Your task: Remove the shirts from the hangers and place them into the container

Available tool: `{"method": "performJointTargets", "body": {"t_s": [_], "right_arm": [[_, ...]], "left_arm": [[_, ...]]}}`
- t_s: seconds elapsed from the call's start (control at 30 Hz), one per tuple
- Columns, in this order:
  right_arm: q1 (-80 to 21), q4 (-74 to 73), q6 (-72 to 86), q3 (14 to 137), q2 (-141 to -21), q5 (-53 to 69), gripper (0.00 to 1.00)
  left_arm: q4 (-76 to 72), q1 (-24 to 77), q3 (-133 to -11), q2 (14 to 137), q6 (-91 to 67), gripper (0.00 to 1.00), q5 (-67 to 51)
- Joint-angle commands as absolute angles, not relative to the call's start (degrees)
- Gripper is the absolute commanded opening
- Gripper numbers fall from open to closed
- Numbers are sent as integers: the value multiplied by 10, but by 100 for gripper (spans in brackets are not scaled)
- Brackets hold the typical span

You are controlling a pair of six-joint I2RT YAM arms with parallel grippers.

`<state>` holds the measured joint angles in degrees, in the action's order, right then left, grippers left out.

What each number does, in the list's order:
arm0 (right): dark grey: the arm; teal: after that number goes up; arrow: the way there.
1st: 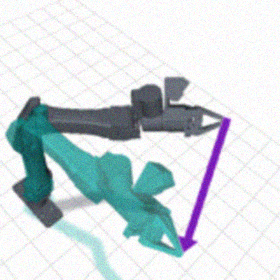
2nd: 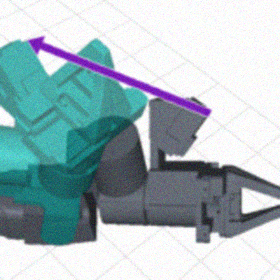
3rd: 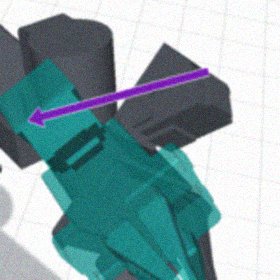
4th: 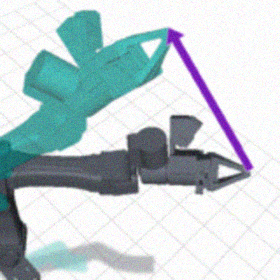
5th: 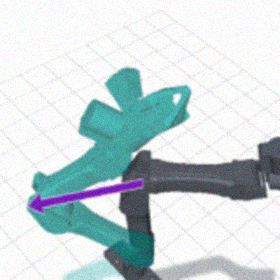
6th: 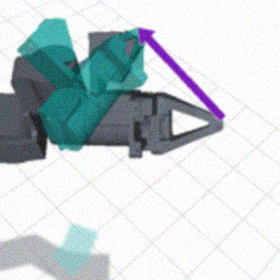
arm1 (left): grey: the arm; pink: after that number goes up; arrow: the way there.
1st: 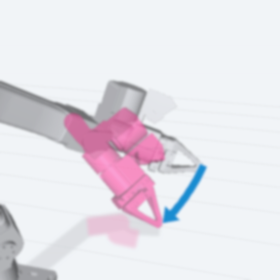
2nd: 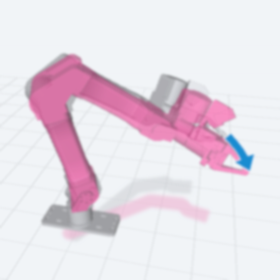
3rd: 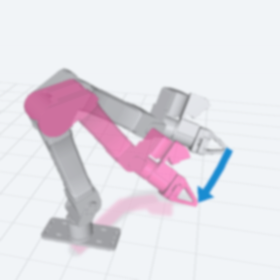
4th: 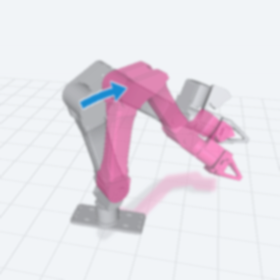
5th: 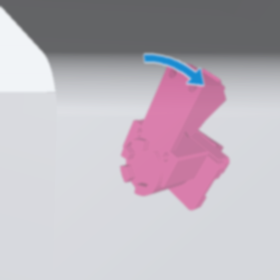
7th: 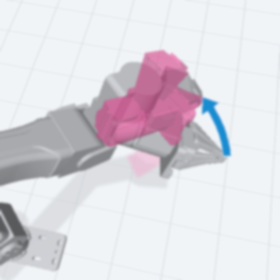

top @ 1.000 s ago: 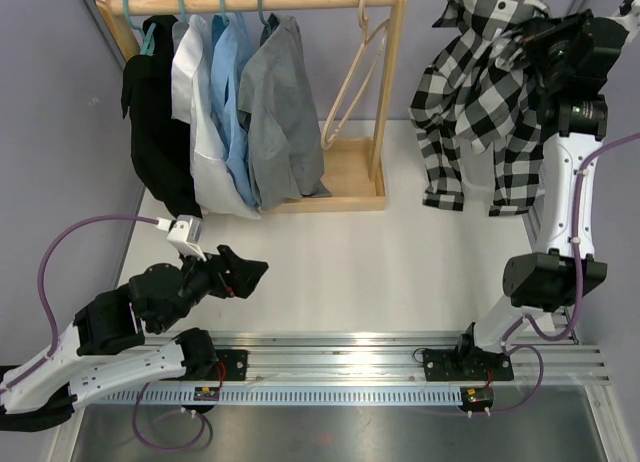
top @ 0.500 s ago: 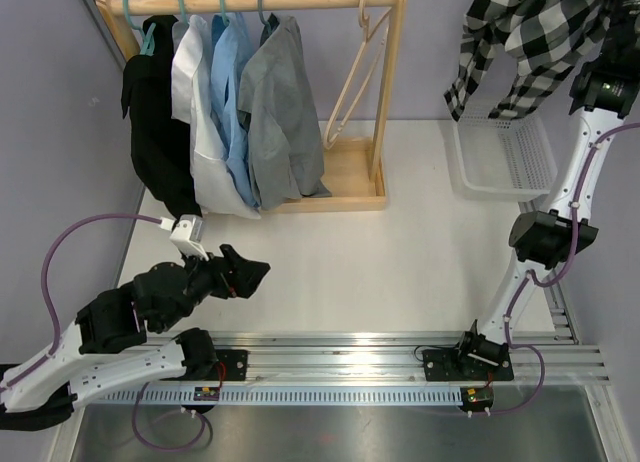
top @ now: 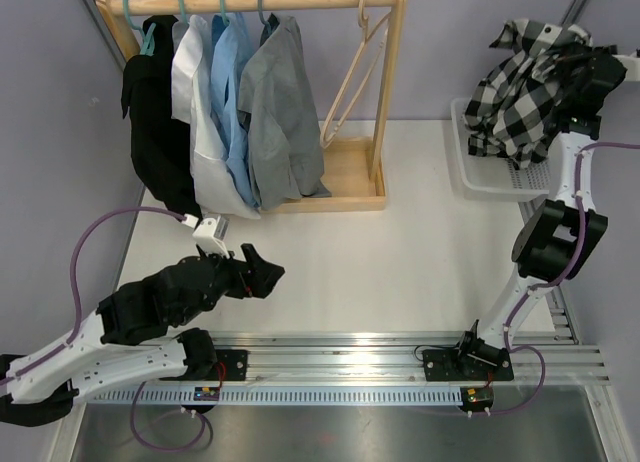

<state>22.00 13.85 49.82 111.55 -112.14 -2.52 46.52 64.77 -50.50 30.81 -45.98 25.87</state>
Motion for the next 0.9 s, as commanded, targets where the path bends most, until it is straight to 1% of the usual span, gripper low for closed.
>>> {"method": "performJointTargets", "body": {"t_s": [0.0, 0.07, 0.13, 0.2, 0.23, 0.27, 0.3, 0.33, 0.37, 0.4, 0.43, 0.47, 0.5, 0.57, 0.6, 0.7, 0.87], "right_arm": [[218, 157, 490, 1079, -1079, -16, 0], [214, 135, 494, 1047, -1081, -6, 0], [204, 122, 474, 1020, -1080, -35, 0], [195, 95, 444, 1022, -1093, -59, 0], [189, 80, 408, 1044, -1101, -75, 0], [178, 31, 391, 1067, -1127, -81, 0], [172, -20, 374, 1100, -1149, -87, 0], [167, -81, 350, 1200, -1175, -112, 0], [159, -218, 345, 1262, -1240, -122, 0], [156, -277, 338, 1321, -1276, -125, 0], [154, -326, 326, 1428, -1310, -124, 0], [150, -410, 323, 1473, -1370, -130, 0], [144, -437, 315, 1520, -1392, -137, 0], [138, -454, 307, 1514, -1415, -141, 0], [132, -450, 302, 1480, -1414, -148, 0], [129, -450, 304, 1435, -1412, -159, 0], [129, -494, 302, 1421, -1445, -149, 0]], "left_arm": [[418, 647, -495, 316, -466, 96, 236], [405, 647, -489, 316, -467, 96, 233], [399, 647, -487, 316, -468, 95, 229], [392, 647, -483, 314, -468, 95, 227], [392, 647, -481, 313, -469, 95, 226], [393, 647, -479, 309, -470, 95, 226], [392, 647, -474, 309, -470, 95, 227], [391, 647, -472, 308, -472, 95, 228], [391, 647, -471, 306, -473, 95, 229], [389, 647, -468, 303, -474, 95, 229], [389, 647, -468, 302, -475, 95, 231], [388, 647, -468, 301, -475, 95, 232], [387, 647, -468, 301, -475, 95, 233], [387, 647, -468, 301, -475, 96, 235], [388, 647, -468, 302, -474, 96, 235], [395, 647, -469, 303, -473, 96, 236], [390, 647, -465, 302, -469, 96, 236]]}}
